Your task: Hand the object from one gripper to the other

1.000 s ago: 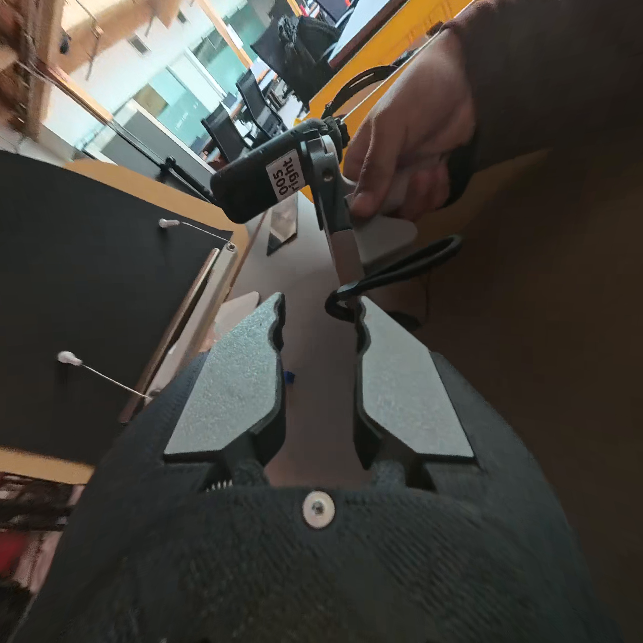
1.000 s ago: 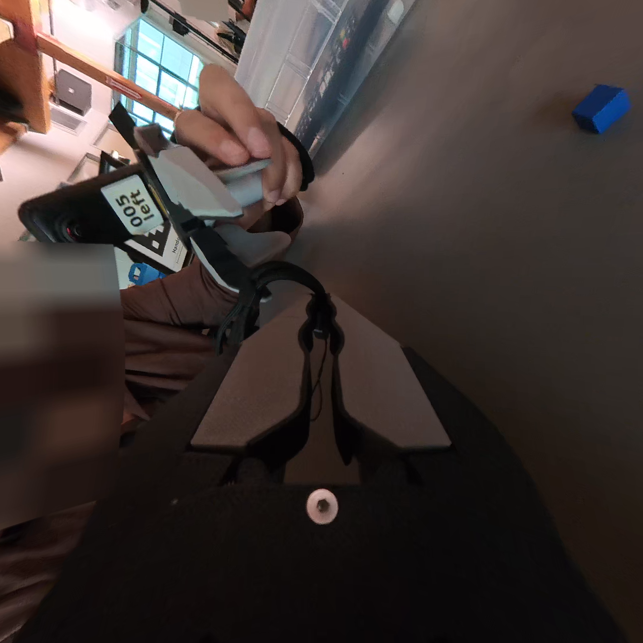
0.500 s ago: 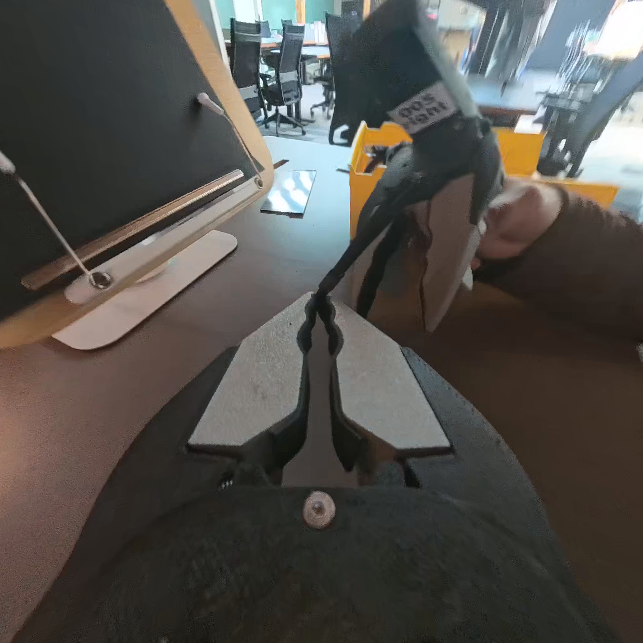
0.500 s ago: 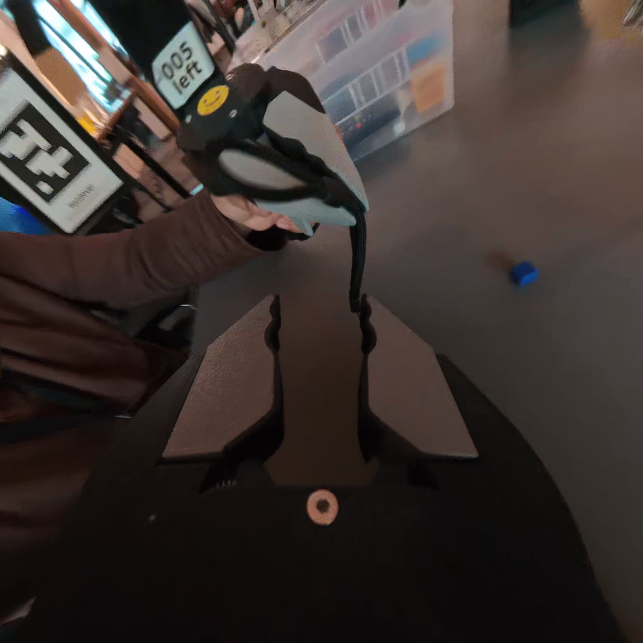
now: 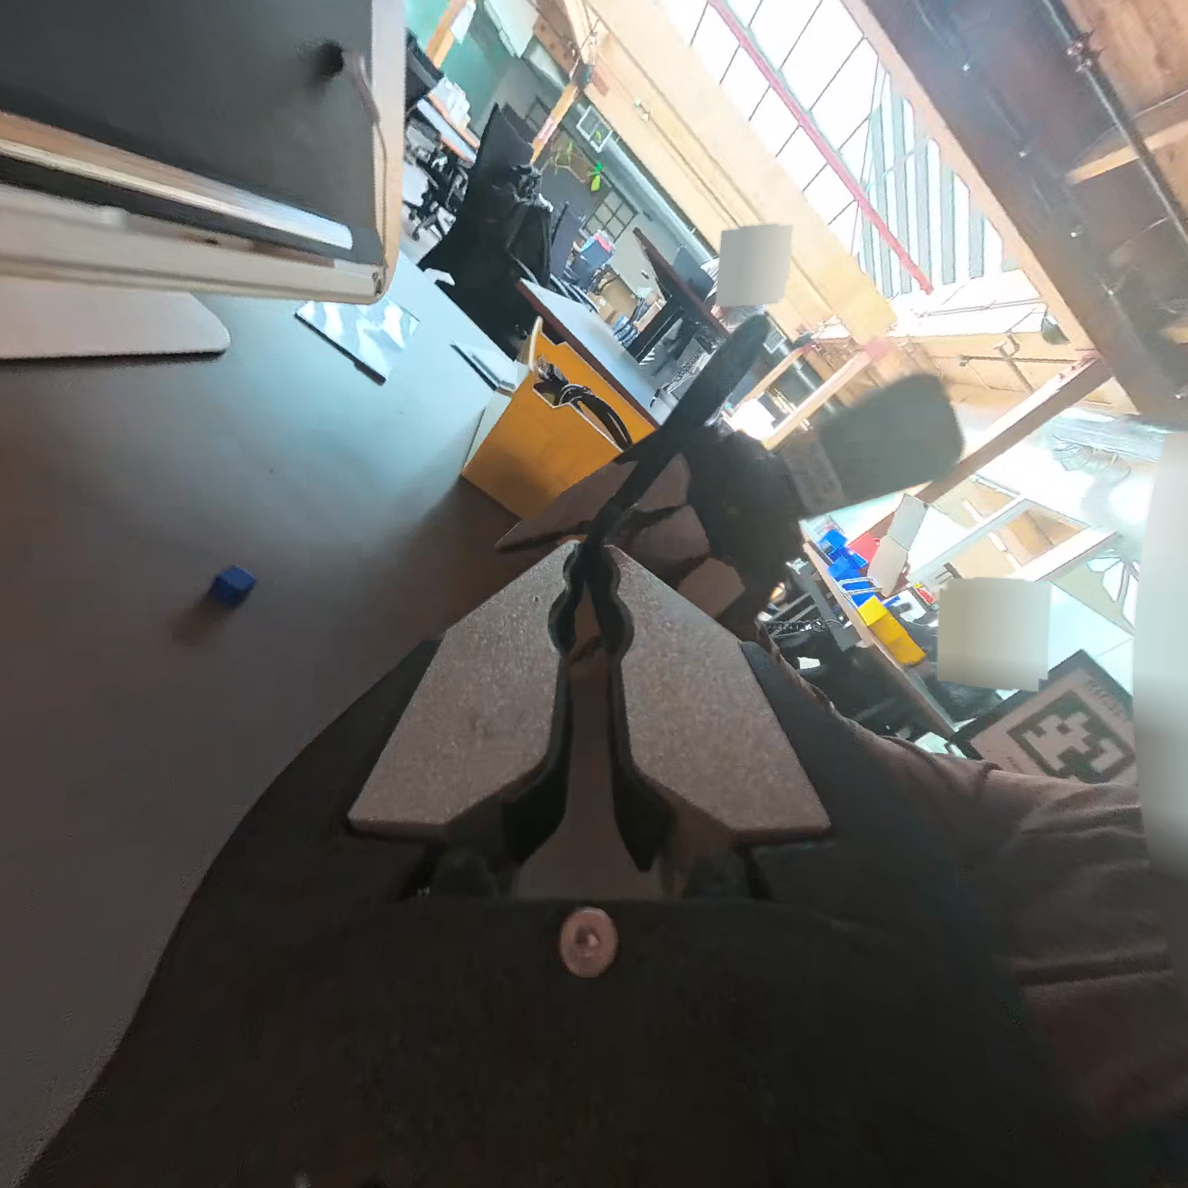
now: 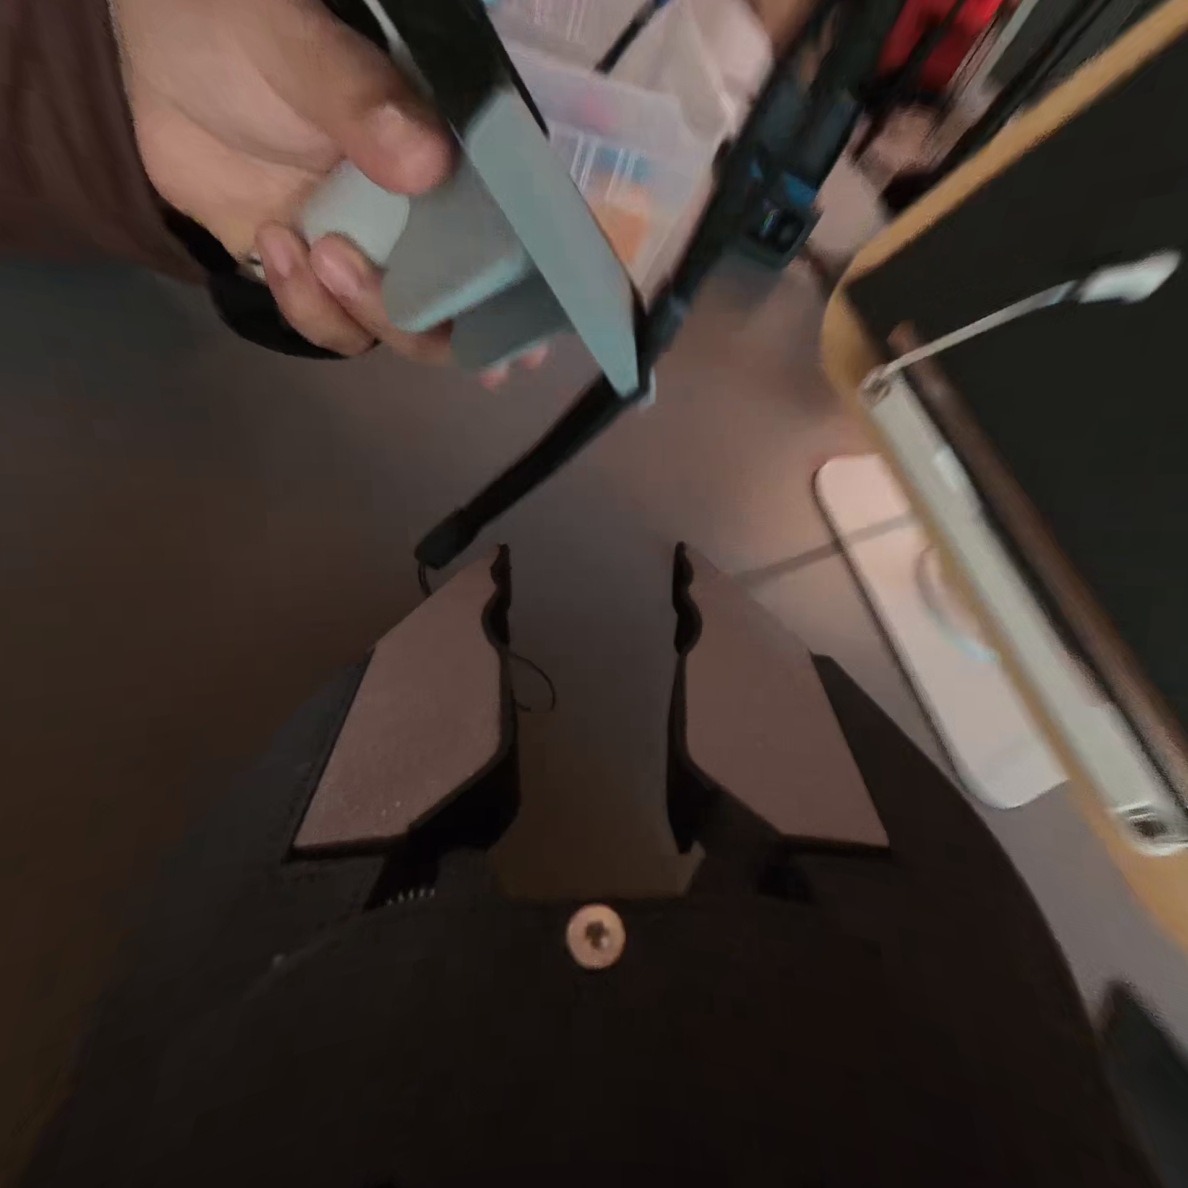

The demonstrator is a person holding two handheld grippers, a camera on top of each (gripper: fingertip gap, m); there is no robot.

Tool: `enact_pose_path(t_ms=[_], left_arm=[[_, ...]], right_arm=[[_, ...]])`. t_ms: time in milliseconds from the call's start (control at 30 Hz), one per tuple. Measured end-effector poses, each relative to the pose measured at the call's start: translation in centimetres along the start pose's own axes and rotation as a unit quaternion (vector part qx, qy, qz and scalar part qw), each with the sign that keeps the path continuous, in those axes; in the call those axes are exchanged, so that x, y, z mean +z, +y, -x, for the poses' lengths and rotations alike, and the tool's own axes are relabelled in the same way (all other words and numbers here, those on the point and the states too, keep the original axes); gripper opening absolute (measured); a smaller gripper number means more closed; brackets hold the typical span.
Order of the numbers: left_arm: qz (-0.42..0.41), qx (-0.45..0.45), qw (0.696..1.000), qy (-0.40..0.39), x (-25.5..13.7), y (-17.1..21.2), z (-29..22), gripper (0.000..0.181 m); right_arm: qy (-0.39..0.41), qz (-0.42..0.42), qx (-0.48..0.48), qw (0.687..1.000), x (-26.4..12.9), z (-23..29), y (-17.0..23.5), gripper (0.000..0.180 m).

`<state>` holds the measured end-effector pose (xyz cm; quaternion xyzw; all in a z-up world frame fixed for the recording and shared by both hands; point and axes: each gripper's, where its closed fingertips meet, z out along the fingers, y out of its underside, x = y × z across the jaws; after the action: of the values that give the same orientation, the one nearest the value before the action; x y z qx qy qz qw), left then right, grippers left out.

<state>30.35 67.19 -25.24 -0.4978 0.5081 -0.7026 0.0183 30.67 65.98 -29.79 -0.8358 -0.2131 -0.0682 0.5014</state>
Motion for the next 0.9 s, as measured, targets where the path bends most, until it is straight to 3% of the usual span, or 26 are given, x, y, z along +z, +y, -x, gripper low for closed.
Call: enact_pose_path(t_ms=[133, 467, 533, 567, 733, 900], left_arm=[[-0.001, -0.064, 0.998, 0.014, 0.4, 0.4, 0.3, 0.000], [0.007, -0.107, 0.994, 0.014, 1.3, 1.4, 0.9, 0.000], [0.010, -0.099, 0.995, 0.010, 1.2, 1.5, 1.0, 0.000], [0.008, -0.098, 0.995, 0.015, 1.2, 1.5, 0.9, 0.000], [-0.011, -0.067, 0.998, 0.009, 0.8, 0.5, 0.9, 0.003], [0.003, 0.023, 1.000, -0.012, 0.1, -0.1, 0.3, 0.028]], right_arm=[[0.091, -0.052, -0.115, 0.988, -0.8, 0.2, -2.5, 0.043], [0.101, -0.056, -0.173, 0.978, -0.4, 1.8, -3.5, 0.033], [0.094, -0.061, -0.178, 0.978, -0.7, 2.1, -3.7, 0.001], [0.105, -0.069, -0.177, 0.976, -0.9, 1.9, -4.1, 0.001], [0.107, -0.093, -0.073, 0.987, -1.8, -0.2, -4.7, 0.000], [0.123, -0.129, 0.092, 0.980, -3.8, -4.5, -3.9, 0.000]])
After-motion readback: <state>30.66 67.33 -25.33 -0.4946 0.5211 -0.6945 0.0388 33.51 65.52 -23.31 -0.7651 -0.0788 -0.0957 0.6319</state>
